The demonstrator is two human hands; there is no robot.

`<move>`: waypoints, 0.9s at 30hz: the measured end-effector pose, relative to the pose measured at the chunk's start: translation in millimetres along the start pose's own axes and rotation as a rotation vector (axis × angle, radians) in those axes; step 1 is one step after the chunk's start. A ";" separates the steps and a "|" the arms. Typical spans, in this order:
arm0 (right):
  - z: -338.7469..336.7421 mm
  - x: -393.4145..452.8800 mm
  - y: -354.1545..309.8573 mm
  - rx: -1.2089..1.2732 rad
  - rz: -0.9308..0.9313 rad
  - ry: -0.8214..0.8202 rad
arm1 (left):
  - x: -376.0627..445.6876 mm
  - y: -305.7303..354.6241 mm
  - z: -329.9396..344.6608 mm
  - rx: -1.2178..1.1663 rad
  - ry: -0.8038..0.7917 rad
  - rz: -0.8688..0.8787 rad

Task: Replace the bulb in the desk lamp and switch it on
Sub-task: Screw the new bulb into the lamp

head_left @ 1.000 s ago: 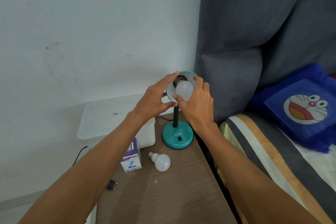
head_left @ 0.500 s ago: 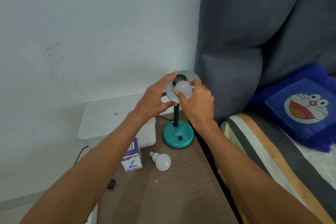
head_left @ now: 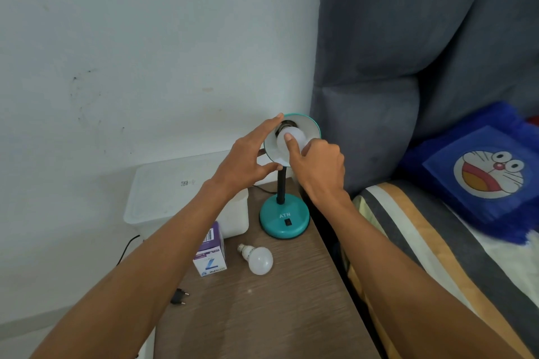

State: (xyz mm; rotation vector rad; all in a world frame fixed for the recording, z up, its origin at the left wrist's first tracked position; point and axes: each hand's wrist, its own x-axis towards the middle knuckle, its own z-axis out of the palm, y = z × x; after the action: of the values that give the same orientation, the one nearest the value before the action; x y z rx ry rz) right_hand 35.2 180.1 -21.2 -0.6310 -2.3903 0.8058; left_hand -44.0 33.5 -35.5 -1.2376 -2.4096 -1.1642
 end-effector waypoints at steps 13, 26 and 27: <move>-4.2 -3.0 1.2 -0.046 -0.014 0.008 | -2.3 -0.3 -0.7 -0.007 0.005 -0.005; -13.0 -0.3 -5.8 -0.022 -0.028 -0.008 | -2.1 1.7 0.5 -0.005 0.007 0.003; -13.5 -0.7 -5.8 -0.017 -0.055 -0.018 | -2.0 1.9 0.7 -0.011 0.006 0.002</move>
State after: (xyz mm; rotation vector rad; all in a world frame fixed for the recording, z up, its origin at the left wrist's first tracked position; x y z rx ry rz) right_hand 42.5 181.0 -8.5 -0.5641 -2.4223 0.7722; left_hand -41.1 33.4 -35.9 -1.2375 -2.4007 -1.1801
